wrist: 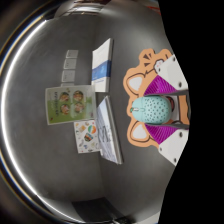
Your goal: Arrange mouse
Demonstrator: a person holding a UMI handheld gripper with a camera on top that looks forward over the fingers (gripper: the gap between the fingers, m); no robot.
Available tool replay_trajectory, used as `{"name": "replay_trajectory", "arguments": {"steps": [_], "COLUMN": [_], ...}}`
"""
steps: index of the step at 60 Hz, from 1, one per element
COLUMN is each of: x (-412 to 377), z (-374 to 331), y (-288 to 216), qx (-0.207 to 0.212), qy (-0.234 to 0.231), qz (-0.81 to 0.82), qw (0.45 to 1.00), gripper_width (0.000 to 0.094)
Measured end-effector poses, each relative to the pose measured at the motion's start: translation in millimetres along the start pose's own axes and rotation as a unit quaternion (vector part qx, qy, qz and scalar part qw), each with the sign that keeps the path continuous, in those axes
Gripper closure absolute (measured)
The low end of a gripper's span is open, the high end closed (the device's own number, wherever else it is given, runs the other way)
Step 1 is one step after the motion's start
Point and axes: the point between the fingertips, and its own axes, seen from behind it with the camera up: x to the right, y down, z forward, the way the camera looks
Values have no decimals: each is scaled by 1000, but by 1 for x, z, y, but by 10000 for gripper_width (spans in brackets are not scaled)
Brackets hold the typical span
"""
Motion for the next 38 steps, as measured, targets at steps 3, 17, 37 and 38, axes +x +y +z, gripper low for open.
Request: {"name": "replay_trajectory", "arguments": {"steps": [3, 17, 37, 38], "x": [2, 1, 59, 65], "z": [4, -12, -122, -125], "y": [4, 3, 14, 16], "qx": [-3, -32, -48, -49], "qy": [4, -12, 23, 27], "qz": [-3, 29, -5, -6], "qw": [1000, 999, 999, 998], "gripper_width": [525, 47, 86, 86]}}
